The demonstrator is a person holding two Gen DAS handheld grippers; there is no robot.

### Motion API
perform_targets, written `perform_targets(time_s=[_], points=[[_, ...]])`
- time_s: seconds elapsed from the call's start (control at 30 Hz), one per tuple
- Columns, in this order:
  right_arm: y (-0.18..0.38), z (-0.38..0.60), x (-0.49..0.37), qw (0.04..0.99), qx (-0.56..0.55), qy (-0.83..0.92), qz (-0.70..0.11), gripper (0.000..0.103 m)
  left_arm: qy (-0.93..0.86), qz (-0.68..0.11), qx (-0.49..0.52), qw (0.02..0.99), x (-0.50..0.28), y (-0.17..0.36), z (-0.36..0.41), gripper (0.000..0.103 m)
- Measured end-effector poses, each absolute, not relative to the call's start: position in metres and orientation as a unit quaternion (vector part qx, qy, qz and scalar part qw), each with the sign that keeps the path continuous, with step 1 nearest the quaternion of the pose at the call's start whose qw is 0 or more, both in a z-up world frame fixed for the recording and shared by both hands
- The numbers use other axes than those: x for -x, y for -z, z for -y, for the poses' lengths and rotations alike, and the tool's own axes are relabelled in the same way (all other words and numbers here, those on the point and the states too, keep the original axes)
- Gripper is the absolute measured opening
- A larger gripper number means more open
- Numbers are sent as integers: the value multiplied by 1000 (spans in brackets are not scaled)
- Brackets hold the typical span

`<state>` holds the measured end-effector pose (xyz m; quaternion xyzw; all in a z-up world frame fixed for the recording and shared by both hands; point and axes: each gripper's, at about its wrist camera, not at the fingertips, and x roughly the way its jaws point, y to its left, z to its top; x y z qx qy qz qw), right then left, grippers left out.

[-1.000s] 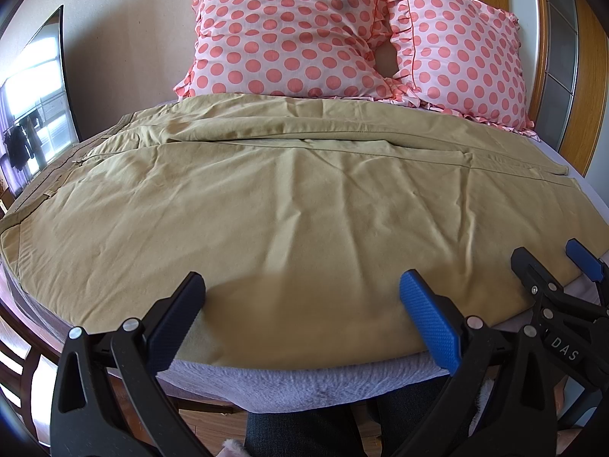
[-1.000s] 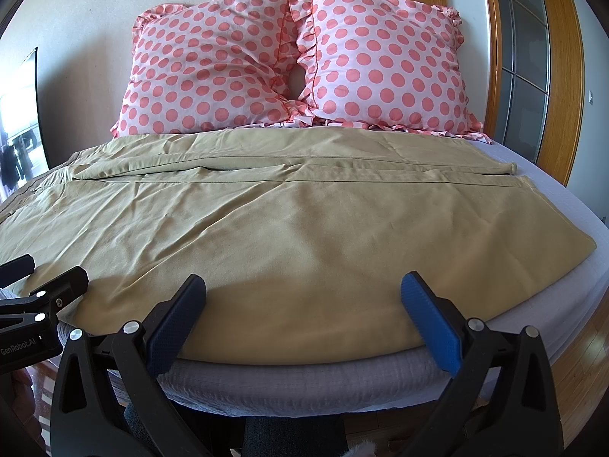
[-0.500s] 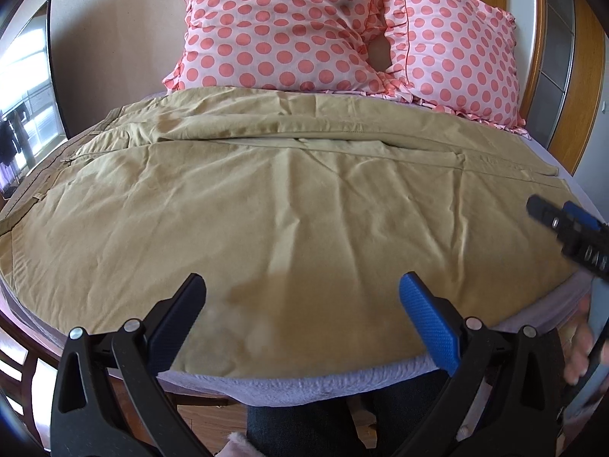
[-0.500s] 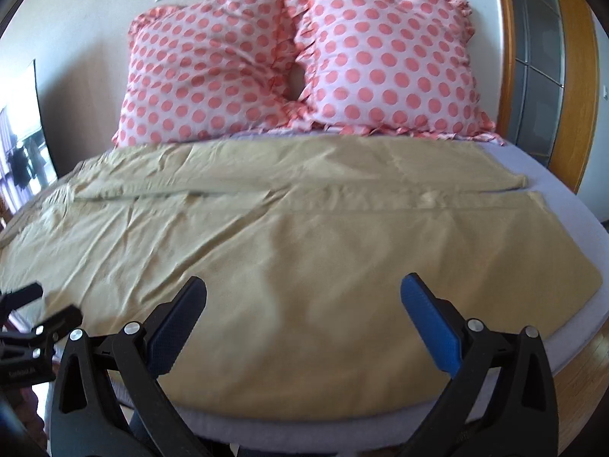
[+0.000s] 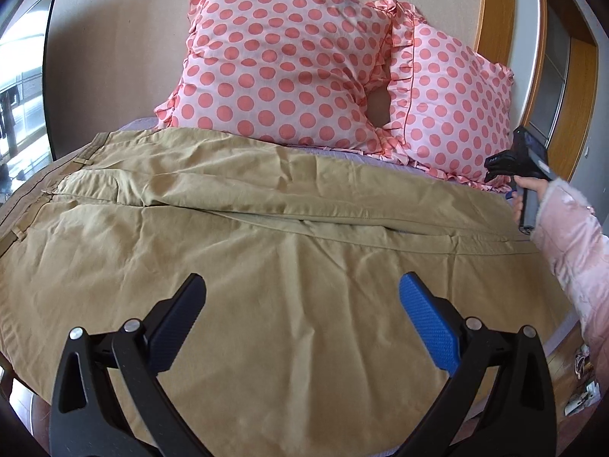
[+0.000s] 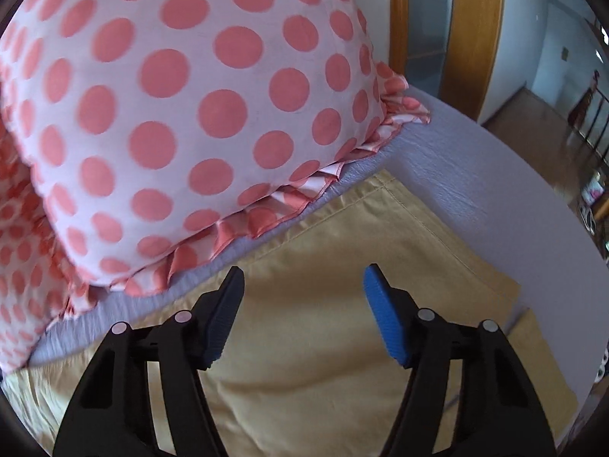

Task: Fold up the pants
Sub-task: 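Reach the right tool to the trouser leg hem beside the pillows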

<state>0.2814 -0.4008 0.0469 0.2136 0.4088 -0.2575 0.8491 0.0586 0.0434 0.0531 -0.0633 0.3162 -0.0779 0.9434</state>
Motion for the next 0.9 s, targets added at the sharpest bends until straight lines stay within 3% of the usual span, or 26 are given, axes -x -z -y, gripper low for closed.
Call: perform_targets(time_s=[0.23,0.3,0.43,0.5,0.6,0.77,0.9], points=[[-15,431,-326,802,-245,331,-432,67,94,-317,73,941,-73,-51,-50,101],[-11,431,-326,806,-225,344,-425,61,99,-326,78,937,-76,-48,-50,101],[-7,438,-308,831,-211,340,-386,16,119,-336,102,929,-77,-41,-54,101],[-8,451,-295,837,-258,307,-372,5,121,-334,108,928,-74,-41,-57,101],[-8,468,-254,843,-351,240,-328,4,113,-330,117,930,-69,-42,-62,101],[-22,454,-134,867,-416,131,-242,4,104,-322,131,932,-64,-42,-73,101],[-13,430,-38,853,-452,114,-233,4,102,-321,140,931,-67,-45,-79,101]])
